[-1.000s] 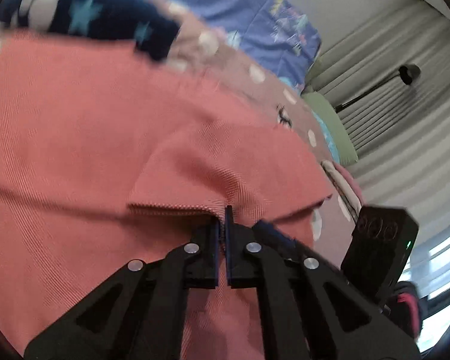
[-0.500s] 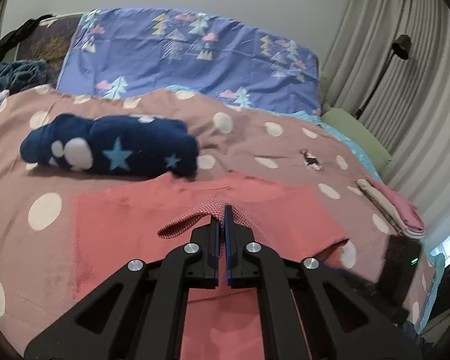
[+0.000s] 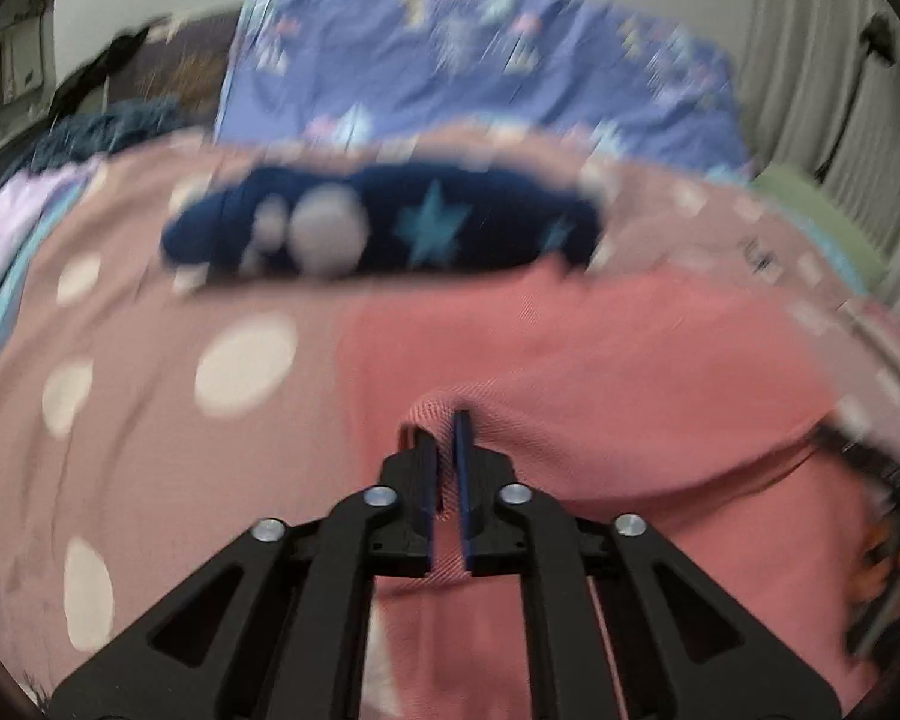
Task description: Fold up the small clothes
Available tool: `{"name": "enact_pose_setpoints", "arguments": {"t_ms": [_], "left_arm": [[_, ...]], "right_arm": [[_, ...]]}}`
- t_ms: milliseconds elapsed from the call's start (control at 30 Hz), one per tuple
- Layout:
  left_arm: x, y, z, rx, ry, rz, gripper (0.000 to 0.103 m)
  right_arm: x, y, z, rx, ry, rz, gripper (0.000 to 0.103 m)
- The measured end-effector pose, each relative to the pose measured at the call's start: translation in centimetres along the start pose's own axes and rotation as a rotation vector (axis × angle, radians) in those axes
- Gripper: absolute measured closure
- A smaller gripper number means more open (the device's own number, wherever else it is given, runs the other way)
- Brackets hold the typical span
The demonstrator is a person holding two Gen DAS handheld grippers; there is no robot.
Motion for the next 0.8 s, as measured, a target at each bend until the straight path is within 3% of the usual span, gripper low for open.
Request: {"name": "enact_pose_setpoints", "arguments": {"t_ms": [67, 133, 200, 267, 367, 500, 533, 567, 667, 733, 800], "left_arm": [[-1.0, -1.1, -1.4, 0.073, -0.012, -0.001, 0.069], [-1.2, -0.8, -1.8, 0.098, -0.037, 0.035, 0.064], [-1.1, -0.2, -1.4, 0.085, -0.051, 0.049, 0.059], [-1.0, 0.3, -0.6, 0.044, -0.056, 0.051, 0.048], [-0.7, -0.1, 0.6, -0.054, -0.035, 0.008, 0.047], [0.3, -2.5, 0.7, -0.106, 0.115, -0.099, 0.046], [0.8, -2.9, 0.4, -0.118, 0.168, -0.109, 0.058], [1.7, -2.6, 0.3, -0.152, 0.218, -0.088, 0.086], [3.3, 0.4, 2.6, -0.266, 0.187, 0.037, 0.085], [2.8, 1.3, 3.9, -0.233, 0.099, 0.08, 0.083], [1.0, 0.6, 3.9, -0.176, 0.065, 0.058, 0.065]], "right_arm": [[-0.1, 0.2, -0.1, 0.001, 0.009, 0.001, 0.063], [-0.1, 0.2, -0.3, 0.002, 0.013, 0.001, 0.062], [-0.1, 0.2, -0.4, 0.007, 0.016, 0.002, 0.06], [-0.1, 0.2, -0.5, 0.009, 0.019, 0.002, 0.058], [-0.2, 0.2, -0.7, 0.011, 0.025, 0.003, 0.056], [-0.2, 0.2, -0.8, 0.013, 0.027, 0.003, 0.055], [-0.2, 0.2, -0.8, 0.013, 0.027, 0.003, 0.055], [-0.2, 0.2, -0.8, 0.014, 0.026, 0.003, 0.055], [-0.2, 0.1, -0.8, 0.014, 0.026, 0.004, 0.055], [-0.2, 0.2, -0.9, 0.013, 0.027, 0.005, 0.054], [-0.2, 0.3, -1.1, 0.007, 0.041, -0.007, 0.054]]}}
Point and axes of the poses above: each gripper's, at about its wrist camera, not at the fingertips, and y roughly against the way its jaws point, z to its right, x to its top, the point moved 9 cm from there along -y, roughly the way its jaws point, and after that the axes turned 15 degrees about y, right-handed, at the moved point
